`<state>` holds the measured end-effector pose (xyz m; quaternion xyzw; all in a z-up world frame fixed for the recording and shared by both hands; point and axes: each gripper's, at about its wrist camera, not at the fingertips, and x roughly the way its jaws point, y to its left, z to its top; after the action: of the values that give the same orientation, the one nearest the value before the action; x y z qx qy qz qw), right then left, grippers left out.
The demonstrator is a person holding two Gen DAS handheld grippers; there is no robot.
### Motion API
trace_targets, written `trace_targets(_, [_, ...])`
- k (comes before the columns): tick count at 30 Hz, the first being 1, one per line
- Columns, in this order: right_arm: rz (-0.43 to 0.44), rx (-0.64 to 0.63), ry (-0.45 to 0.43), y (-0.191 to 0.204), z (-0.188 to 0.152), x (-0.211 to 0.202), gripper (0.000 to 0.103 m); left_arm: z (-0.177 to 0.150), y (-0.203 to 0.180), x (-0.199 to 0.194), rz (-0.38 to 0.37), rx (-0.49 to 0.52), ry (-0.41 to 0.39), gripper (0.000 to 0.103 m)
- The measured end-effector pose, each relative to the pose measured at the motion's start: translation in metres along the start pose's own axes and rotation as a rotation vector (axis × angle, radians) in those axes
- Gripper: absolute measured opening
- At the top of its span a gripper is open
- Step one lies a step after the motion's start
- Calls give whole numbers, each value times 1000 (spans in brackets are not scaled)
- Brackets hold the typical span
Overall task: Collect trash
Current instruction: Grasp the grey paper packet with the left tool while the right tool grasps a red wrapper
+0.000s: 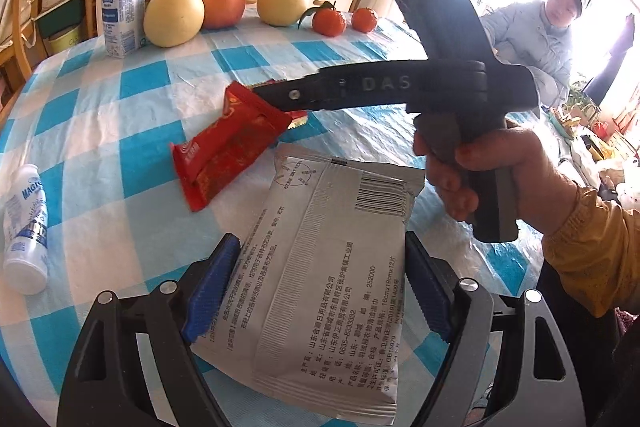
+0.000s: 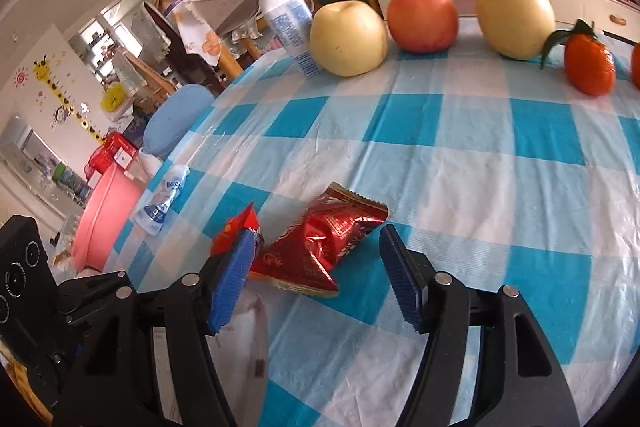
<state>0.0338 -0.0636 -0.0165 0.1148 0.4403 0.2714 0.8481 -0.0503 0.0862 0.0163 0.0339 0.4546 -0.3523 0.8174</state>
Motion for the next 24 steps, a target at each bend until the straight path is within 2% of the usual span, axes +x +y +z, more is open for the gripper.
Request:
trace_targets(8, [-56,-55,-10,6,5,6,64,3,0,4,-1,4,4,81])
trace_targets(12, [-110,-108,-2,11,6,11,51,2,0,4,1,5,2,81])
trace_targets(13, [-110,-115,3,11,6,12,40,2,1,4,1,4,1,81])
trace_targets(17, [-132,-150,11,15,4,13,38,2,0,5,-1,2,-3,81])
trace_targets(24, [-174,-146,-41,10,2,-1,35,2,4,3,-13,-36,-26,81])
